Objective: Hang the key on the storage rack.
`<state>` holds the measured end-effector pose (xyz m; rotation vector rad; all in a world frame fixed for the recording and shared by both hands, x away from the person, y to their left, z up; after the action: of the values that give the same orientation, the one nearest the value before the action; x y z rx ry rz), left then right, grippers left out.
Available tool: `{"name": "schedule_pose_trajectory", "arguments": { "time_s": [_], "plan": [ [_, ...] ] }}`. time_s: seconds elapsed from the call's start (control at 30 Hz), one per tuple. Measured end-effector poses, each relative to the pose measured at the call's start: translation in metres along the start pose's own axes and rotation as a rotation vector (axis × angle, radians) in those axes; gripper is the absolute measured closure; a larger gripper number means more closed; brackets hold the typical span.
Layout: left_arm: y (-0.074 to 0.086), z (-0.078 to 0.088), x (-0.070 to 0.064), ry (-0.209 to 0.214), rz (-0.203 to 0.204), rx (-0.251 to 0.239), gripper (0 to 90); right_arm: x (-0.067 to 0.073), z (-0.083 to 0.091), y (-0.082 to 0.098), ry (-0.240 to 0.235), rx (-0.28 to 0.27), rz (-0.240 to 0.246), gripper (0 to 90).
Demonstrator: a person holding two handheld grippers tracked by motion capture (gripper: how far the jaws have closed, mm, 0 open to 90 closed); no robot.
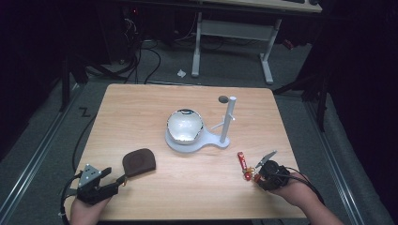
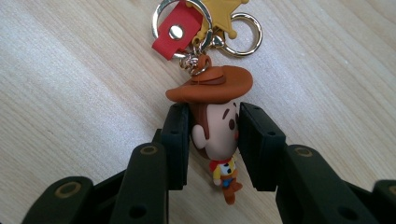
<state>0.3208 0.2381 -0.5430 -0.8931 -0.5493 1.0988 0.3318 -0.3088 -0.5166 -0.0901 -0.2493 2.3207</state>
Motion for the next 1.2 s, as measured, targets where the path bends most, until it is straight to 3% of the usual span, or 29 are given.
{"name": "schedule_pose_trajectory", "arguments": {
  "time_s": [0.43, 0.53, 0.9, 1.2],
  "plan": [
    [0.0, 0.0, 0.0, 0.0, 0.002, 0.0, 33.8, -0.003, 0.002, -0.008, -0.008, 0.033, 0.0, 66.9],
    [0.0, -0.001, 0.001, 0.001, 0.006, 0.001, 33.8, -0.004, 0.015, -0.013, -0.029, 0.01, -0.018, 66.9],
    [0.0, 0.0, 0.001, 0.004, 0.008, -0.001, 33.8, 0.003, 0.061, -0.033, -0.03, 0.013, 0.019, 66.9],
    [0.0, 0.001, 0.002, 0.004, 0.012, -0.006, 33.8, 0.012, 0.101, -0.059, 0.033, -0.01, 0.078, 67.0]
  ]
}}
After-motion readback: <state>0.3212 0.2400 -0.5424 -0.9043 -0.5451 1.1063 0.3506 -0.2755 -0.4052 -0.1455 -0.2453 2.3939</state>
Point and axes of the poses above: each handheld gripper's, and its own axes: z roughly backward along the jaws, y roughly out of its underside, x roughly to its left, the point moved 3 cm from there along -z, roughly forward along the jaws, and after that the axes turned 8 degrees about -y, right-handed, at the moved point
